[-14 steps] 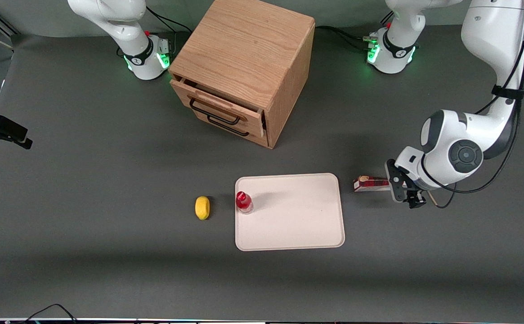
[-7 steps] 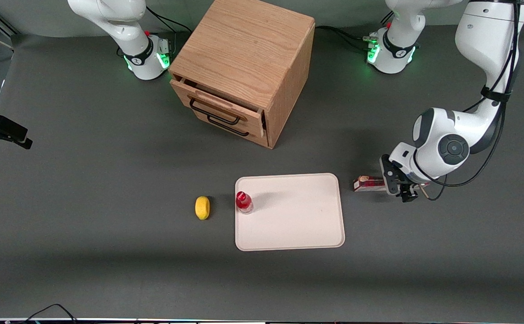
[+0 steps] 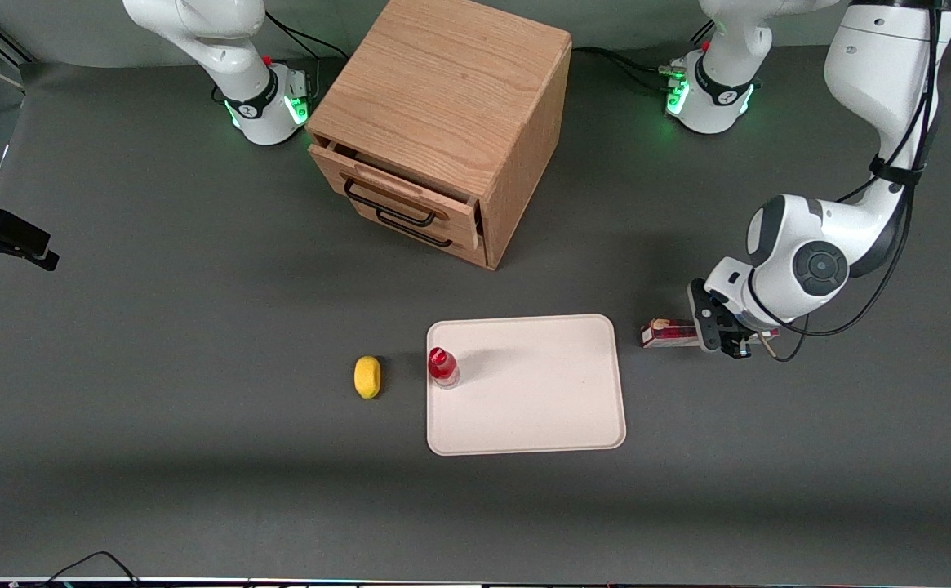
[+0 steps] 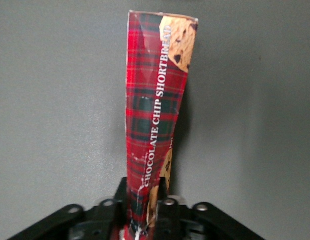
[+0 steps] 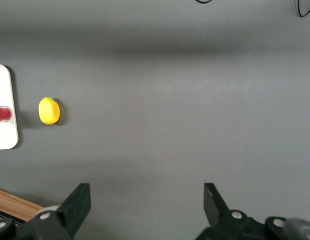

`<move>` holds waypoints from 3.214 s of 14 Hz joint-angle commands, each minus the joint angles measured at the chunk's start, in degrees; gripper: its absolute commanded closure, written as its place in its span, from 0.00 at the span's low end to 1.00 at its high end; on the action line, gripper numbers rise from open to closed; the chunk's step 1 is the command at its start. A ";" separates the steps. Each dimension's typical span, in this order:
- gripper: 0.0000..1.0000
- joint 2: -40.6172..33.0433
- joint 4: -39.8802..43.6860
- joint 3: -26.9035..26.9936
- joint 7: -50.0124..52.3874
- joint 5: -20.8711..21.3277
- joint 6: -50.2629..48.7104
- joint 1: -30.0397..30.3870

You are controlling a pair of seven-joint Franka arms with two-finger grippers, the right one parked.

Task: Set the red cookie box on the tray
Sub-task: 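Lift the box and carry it over the white tray's edge, then lower the held box onto the tray and open the left gripper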

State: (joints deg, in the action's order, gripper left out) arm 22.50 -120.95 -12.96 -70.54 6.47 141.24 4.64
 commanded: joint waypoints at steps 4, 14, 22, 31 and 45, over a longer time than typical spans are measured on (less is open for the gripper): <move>1.00 -2.28 0.01 0.13 -0.92 -1.72 0.00 -0.34; 1.00 -10.02 23.45 -4.87 43.67 -6.64 -34.69 -0.16; 1.00 -2.04 25.94 -12.61 78.87 -3.04 -26.29 -2.00; 1.00 12.73 26.02 -12.44 97.43 4.69 -12.49 -8.15; 0.00 14.25 25.50 -10.94 98.84 7.42 -7.65 -8.33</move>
State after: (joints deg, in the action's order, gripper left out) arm 38.09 -95.63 -24.30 26.84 13.11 133.61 -2.94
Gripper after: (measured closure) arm 0.357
